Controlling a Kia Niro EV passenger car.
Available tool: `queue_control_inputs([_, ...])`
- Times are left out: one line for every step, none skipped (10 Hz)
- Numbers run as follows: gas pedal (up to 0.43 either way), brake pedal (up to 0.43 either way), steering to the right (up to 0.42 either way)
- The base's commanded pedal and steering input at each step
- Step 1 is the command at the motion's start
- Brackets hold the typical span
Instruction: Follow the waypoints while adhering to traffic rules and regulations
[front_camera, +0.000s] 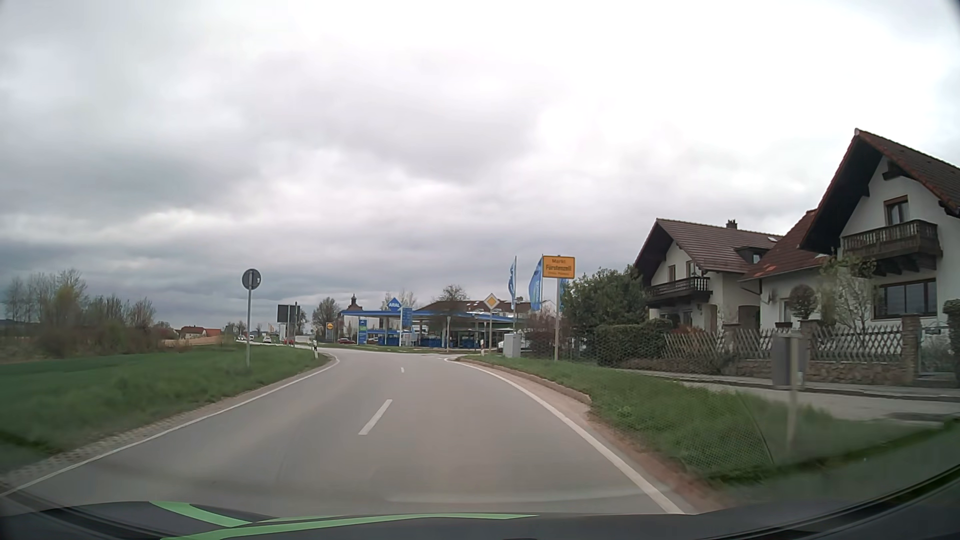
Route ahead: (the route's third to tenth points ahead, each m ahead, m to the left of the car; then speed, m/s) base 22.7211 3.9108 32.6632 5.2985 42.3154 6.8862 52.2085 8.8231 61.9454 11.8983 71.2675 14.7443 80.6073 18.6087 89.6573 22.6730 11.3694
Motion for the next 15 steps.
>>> queue_control_inputs([0.067,0.0,-0.021])
queue_control_inputs([0.067,0.0,-0.022])
queue_control_inputs([0.067,0.0,-0.024])
queue_control_inputs([0.079,0.0,-0.025])
queue_control_inputs([0.079,0.0,-0.025])
queue_control_inputs([0.079,0.0,-0.025])
queue_control_inputs([0.079,0.0,-0.026])
queue_control_inputs([0.079,0.0,-0.026])
queue_control_inputs([0.079,0.0,-0.026])
queue_control_inputs([0.079,0.0,-0.027])
queue_control_inputs([0.079,0.0,-0.028])
queue_control_inputs([0.079,0.0,-0.028])
queue_control_inputs([0.079,0.0,-0.028])
queue_control_inputs([0.079,0.0,-0.029])
queue_control_inputs([0.079,0.0,-0.028])
